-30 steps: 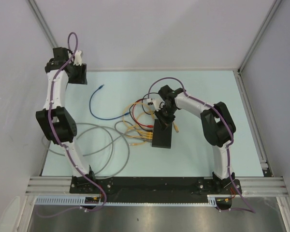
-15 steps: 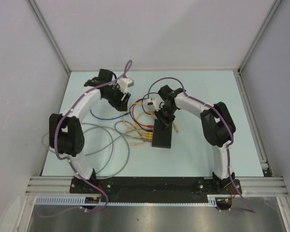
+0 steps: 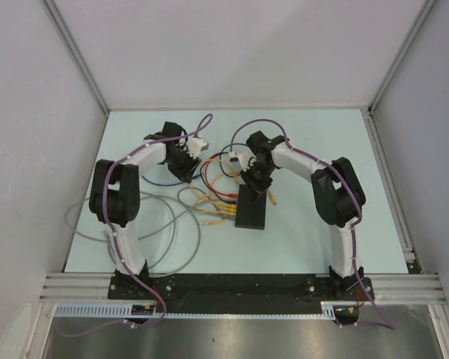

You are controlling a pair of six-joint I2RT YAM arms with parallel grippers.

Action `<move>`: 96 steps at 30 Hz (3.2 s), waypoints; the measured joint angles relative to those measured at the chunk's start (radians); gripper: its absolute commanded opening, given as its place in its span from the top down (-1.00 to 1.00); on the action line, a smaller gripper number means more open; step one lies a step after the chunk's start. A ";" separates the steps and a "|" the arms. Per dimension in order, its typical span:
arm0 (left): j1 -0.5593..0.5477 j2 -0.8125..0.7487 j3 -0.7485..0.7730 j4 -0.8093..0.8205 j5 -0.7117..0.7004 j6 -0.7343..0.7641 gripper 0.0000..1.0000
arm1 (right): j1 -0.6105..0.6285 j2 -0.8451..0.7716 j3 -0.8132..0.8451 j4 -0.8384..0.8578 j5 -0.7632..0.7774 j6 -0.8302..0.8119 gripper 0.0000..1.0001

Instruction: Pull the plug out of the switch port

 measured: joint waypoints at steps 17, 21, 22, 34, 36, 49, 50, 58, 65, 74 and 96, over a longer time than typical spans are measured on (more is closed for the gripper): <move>0.030 0.036 0.000 -0.044 -0.127 0.116 1.00 | -0.017 0.000 0.001 0.000 0.005 0.000 0.91; 0.093 0.011 0.000 -0.051 -0.183 0.155 0.58 | -0.024 0.000 0.003 -0.001 0.006 0.000 0.91; 0.109 0.010 0.005 -0.054 -0.194 0.158 0.23 | -0.025 0.001 0.003 -0.001 0.006 0.000 0.91; 0.045 -0.058 0.204 -0.088 0.179 0.029 -0.21 | -0.041 0.011 0.021 -0.012 -0.002 0.001 0.92; -0.002 -0.079 0.204 -0.088 0.299 0.003 -0.20 | -0.053 0.011 0.020 -0.012 -0.017 0.000 0.90; -0.166 0.135 0.139 0.007 0.526 -0.172 -0.22 | -0.106 0.011 -0.007 -0.017 -0.114 0.001 0.88; -0.168 0.151 0.139 0.014 0.527 -0.184 -0.22 | -0.104 0.011 -0.008 -0.018 -0.116 0.001 0.88; -0.184 0.243 0.154 0.071 0.554 -0.291 -0.13 | -0.089 0.011 -0.014 -0.026 -0.127 0.001 0.88; -0.190 0.303 0.214 0.067 0.601 -0.314 0.04 | -0.080 0.011 -0.015 -0.029 -0.129 0.001 0.87; -0.190 0.349 0.254 -0.027 0.665 -0.297 0.14 | -0.074 0.011 -0.017 -0.031 -0.132 0.001 0.87; -0.188 0.431 0.339 -0.152 0.740 -0.290 0.25 | -0.074 0.011 -0.028 -0.031 -0.154 0.002 0.86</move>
